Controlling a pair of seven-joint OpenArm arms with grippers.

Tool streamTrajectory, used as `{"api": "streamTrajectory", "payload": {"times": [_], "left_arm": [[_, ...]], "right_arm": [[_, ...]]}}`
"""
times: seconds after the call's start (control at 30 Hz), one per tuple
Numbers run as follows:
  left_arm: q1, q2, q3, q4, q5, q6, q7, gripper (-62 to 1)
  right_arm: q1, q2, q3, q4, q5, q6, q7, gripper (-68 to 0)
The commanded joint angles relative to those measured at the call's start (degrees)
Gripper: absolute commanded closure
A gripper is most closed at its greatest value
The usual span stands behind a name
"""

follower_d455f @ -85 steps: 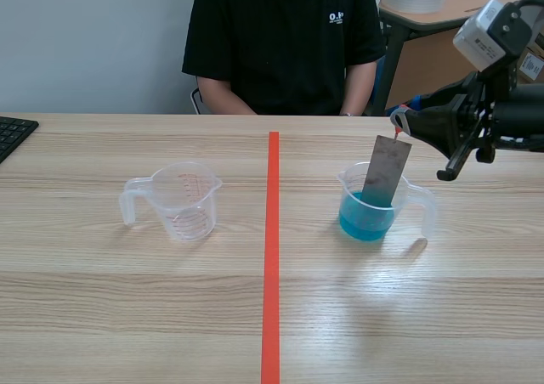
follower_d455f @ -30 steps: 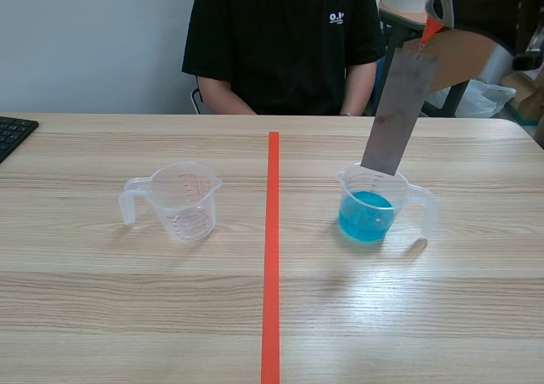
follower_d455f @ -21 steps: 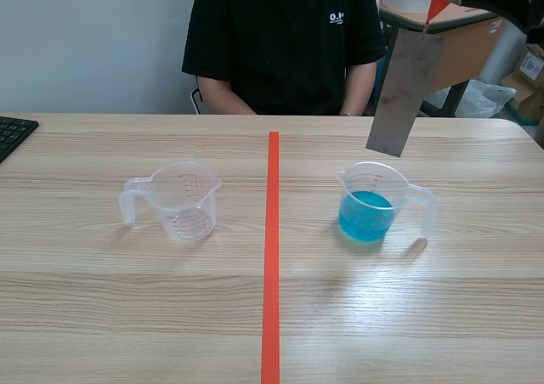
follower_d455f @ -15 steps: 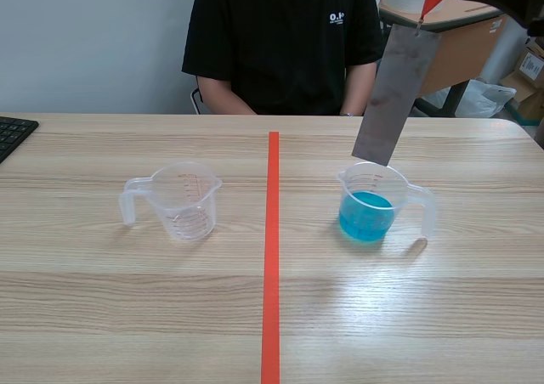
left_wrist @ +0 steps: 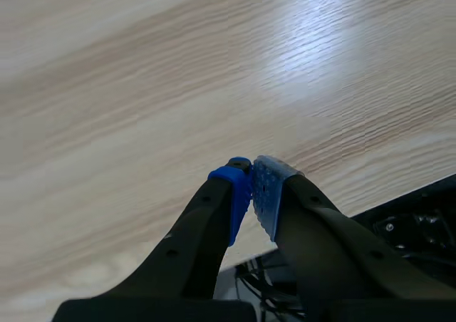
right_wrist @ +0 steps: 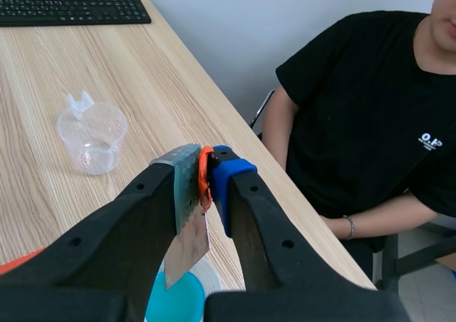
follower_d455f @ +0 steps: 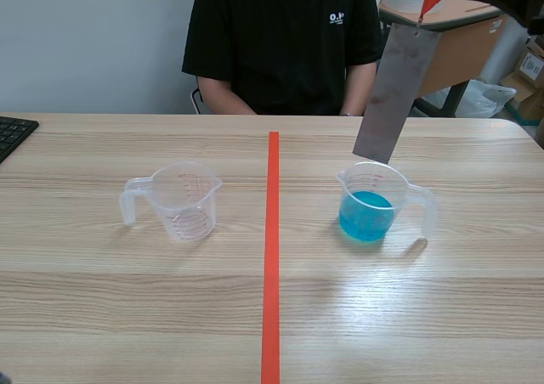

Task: Do the redox reaction experiment.
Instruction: 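Raise the plate and point at it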

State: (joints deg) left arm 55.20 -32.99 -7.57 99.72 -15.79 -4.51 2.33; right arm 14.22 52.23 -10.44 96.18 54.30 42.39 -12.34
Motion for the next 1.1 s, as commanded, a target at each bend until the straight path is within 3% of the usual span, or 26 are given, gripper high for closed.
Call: {"api": "streamTrajectory", "payload": {"times": [0.0, 0.1, 0.27, 0.37, 0.5, 0.63, 0.77, 1.07], "left_arm": [[-3.3, -3.4, 0.2, 0.4, -1.8, -0.2, -1.0, -4.9], [-8.4, -9.4, 1.4, 0.4, -3.4, -0.4, -1.0, -4.9], [-18.8, -17.4, 5.1, 0.4, -5.3, -3.5, -1.3, -4.9], [-26.2, -20.1, 9.0, 0.4, -6.3, -7.0, -1.4, -4.9], [-36.9, -20.4, 16.8, 0.4, -5.8, -10.4, -1.2, -4.9], [-48.2, -18.1, 26.4, 0.3, -5.3, -10.4, 1.4, -4.9], [-57.7, -12.5, 34.7, -0.9, -1.1, -10.3, 4.7, -4.9], [-71.0, 2.3, 44.3, -15.6, 7.3, -10.3, 4.1, -4.9]], "right_arm": [[0.7, 0.9, 1.4, 0.5, 0.9, 0.3, 0.6, -1.7], [0.7, 0.9, 1.4, 0.5, 1.3, 0.3, 0.6, -1.7], [0.7, 0.9, 1.4, 0.5, 1.4, 0.3, 0.2, -1.7], [0.7, 0.9, 1.4, 0.5, 1.5, 0.3, 0.2, -1.7], [0.7, 0.9, 1.4, 0.5, 1.5, 0.3, 0.2, -1.7], [0.7, 0.9, 1.4, 0.5, 1.5, 0.3, 0.2, -1.7], [0.7, 0.9, 1.4, 0.5, 1.5, 0.3, 0.2, -1.7], [0.7, 0.9, 1.4, 0.5, 1.5, 0.3, 0.2, -1.7]]}}
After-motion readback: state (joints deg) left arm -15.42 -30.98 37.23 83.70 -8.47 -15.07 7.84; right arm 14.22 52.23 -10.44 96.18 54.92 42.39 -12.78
